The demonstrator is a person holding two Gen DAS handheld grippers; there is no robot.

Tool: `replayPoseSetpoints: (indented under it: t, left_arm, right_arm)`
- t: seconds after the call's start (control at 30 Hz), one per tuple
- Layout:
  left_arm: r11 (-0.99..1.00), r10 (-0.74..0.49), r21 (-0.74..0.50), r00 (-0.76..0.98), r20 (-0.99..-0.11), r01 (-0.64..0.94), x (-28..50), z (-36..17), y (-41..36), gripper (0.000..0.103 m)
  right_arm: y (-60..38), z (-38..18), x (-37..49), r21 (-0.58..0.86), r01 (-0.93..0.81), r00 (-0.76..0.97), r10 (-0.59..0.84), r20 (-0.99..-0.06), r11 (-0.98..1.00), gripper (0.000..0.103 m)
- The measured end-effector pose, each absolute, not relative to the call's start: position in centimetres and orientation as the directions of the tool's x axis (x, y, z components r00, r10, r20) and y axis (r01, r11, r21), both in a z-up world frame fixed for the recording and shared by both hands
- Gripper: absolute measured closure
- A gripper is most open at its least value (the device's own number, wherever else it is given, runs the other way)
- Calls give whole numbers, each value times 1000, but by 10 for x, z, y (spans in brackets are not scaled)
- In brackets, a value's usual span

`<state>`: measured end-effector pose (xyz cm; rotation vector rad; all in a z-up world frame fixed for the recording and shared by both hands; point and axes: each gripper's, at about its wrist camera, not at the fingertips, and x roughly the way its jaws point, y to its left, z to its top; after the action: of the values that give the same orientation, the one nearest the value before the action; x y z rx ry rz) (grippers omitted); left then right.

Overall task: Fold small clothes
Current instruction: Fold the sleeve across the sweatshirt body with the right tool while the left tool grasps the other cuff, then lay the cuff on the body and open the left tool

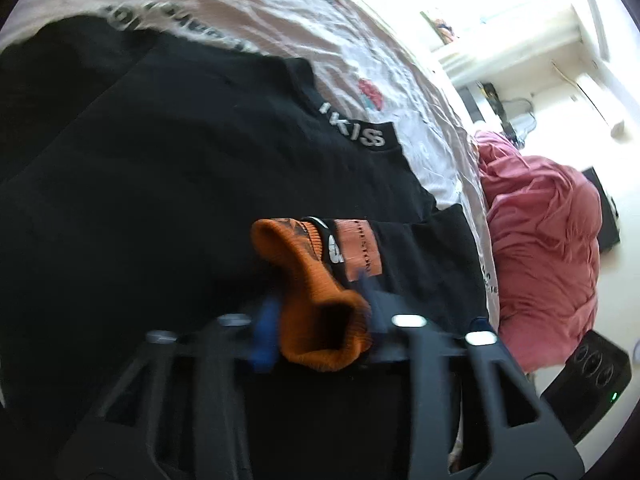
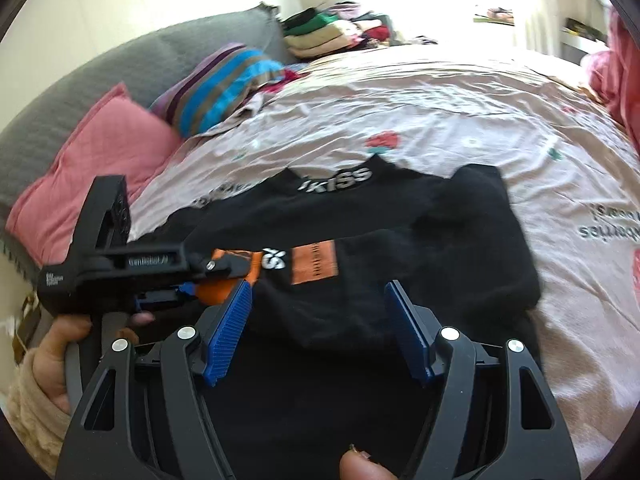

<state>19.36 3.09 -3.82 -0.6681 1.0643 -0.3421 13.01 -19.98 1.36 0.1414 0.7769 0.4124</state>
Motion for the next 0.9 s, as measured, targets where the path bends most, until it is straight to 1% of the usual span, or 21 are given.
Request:
replayPoseSetpoints:
  t: [0.03, 0.07, 0.1, 0.17, 0.27, 0.3, 0.37, 0.47, 0.57, 0.7, 0.8, 0.9]
  left_arm:
    - [762, -555, -645, 464, -690, -47, 194, -36, 30, 86]
    - [771, -547, -636, 476, -688, -34, 193, -31, 30, 90]
    - [781, -536, -625, 500, -681, -13, 192, -23, 31, 91]
    - [794, -518, -608, 531, -670, 8, 190, -9, 33, 93]
    - [769, -538, -638, 574, -617, 35, 189, 14, 42, 94]
    - [774, -530, -632, 593, -606, 46, 188, 24, 44, 94]
    - [795, -499, -604, 630, -595, 60, 186, 40, 49, 95]
    - [806, -479, -589, 656, -583, 64, 182, 51, 55, 96]
    - [818, -455, -573, 664, -594, 49, 179, 50, 61, 96]
    - [823, -444, -568, 649, -618, 22, 178, 37, 67, 96]
    - [834, -421, -552, 633, -650, -12, 177, 23, 75, 95]
    - [843, -385, -537, 648, -657, -44, 172, 18, 86, 95]
  right_arm:
    - [-205, 15, 129, 276, -297, 644, 405, -649, 914, 36]
    - [-209, 15, 128, 278, -287, 650, 400, -647, 917, 36]
    - [-213, 15, 128, 280, -281, 652, 397, -646, 918, 36]
    - [-219, 16, 127, 282, -268, 658, 389, -645, 921, 36]
    - [-227, 15, 126, 288, -254, 661, 383, -645, 923, 36]
    - [-229, 15, 126, 290, -249, 662, 381, -646, 924, 36]
    - [-232, 14, 126, 292, -243, 662, 378, -647, 925, 36]
    - [-232, 13, 127, 285, -237, 660, 369, -654, 929, 36]
    - [-231, 10, 130, 261, -224, 658, 343, -670, 939, 36]
    - [-228, 4, 134, 229, -198, 653, 303, -694, 953, 36]
    - [-227, 0, 138, 203, -183, 653, 273, -706, 962, 36]
    - [-225, -2, 143, 179, -178, 655, 252, -712, 968, 36]
